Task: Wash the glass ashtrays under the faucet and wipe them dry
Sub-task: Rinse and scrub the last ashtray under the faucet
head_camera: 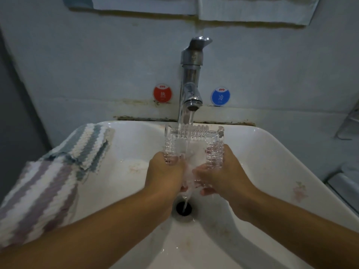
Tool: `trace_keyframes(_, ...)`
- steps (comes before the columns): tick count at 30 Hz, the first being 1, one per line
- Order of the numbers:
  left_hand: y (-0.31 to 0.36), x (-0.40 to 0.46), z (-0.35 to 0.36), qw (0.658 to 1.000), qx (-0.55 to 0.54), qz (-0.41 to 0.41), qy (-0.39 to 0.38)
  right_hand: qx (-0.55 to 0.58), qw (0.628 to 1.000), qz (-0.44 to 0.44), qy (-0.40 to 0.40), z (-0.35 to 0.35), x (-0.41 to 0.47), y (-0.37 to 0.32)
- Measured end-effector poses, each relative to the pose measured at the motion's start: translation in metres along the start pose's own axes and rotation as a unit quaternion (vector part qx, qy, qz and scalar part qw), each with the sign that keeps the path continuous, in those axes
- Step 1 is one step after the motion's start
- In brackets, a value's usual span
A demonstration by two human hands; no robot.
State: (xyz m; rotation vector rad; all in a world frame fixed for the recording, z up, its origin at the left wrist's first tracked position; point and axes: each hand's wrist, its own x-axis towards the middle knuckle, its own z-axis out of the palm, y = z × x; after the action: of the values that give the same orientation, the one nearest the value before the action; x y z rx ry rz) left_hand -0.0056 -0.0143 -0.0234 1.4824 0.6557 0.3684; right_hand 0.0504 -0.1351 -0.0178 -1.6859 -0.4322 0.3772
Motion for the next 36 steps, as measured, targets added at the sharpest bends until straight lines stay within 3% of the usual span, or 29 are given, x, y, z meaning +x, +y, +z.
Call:
trace_keyframes(5,0.012,0.005,-0.007,1.000,0.014,-0.009,-0.019,0.056,0.997,0.022,-0.052,-0.003,0.005,0.001)
trace_keyframes(12,0.009,0.000,-0.006,0.997,0.040,0.045,-0.041,0.057,0.998,-0.018,0.008,0.004,-0.001,0.001)
trace_keyframes(21,0.019,0.003,-0.009,0.996,0.059,0.071,-0.001,0.061,0.998,0.010,-0.026,0.002,-0.002,-0.004)
trace_keyframes(26,0.015,0.002,-0.010,0.992,0.085,0.087,-0.035,0.040,0.999,0.023,0.016,0.003,-0.001,-0.003)
trace_keyframes(36,0.014,0.005,-0.005,0.994,0.055,0.025,-0.086,-0.010,0.996,0.030,0.080,-0.004,0.004,-0.002)
